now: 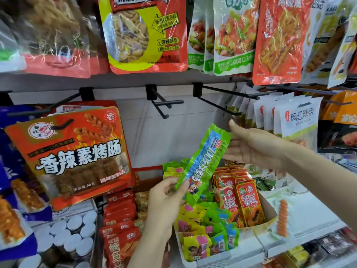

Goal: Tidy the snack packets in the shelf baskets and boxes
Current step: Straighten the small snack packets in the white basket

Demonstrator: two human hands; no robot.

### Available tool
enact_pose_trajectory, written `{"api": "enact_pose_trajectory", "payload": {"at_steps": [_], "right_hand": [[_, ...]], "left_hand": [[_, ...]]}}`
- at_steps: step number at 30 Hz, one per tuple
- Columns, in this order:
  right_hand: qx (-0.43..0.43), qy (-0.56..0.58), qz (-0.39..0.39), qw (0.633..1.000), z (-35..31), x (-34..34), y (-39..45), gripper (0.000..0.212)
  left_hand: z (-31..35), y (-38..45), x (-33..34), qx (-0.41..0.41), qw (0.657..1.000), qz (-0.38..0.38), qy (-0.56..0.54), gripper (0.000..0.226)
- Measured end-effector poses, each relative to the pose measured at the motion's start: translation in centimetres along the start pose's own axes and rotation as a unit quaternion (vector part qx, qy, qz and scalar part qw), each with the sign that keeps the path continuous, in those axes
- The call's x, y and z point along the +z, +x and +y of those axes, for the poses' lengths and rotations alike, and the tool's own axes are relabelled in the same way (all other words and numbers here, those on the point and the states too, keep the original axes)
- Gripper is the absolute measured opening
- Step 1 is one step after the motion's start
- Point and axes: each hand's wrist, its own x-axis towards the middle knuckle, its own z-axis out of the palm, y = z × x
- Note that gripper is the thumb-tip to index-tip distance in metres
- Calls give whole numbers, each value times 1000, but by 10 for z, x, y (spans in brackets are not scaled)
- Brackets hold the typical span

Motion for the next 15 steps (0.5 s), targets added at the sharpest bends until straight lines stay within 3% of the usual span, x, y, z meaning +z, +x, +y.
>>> {"api": "enact_pose_trajectory", "payload": {"at_steps": [2, 6, 9, 12, 13, 15], "right_hand": [[-39, -125, 1, 991, 0, 4, -2, 40], [-152, -256, 103, 949, -3, 1, -12, 29], [-231, -362, 221, 876, -6, -15, -19, 10], [-266, -494, 290, 775, 1, -26, -16, 15], [-269, -507, 303, 761, 5, -27, -13, 18], [-271, -489, 316, 766, 10, -27, -7, 21]], "left_hand": [[-4, 1, -1, 41, 998, 9, 41, 15], [-9, 3, 0, 135, 986, 9, 101, 17], [-15, 1, -7, 267, 905, 53, 327, 33], [-16, 7, -15, 237, 871, -18, 430, 51], [-16, 13, -15, 224, 851, -58, 471, 58], [-13, 27, -10, 214, 796, -125, 553, 71]]}}
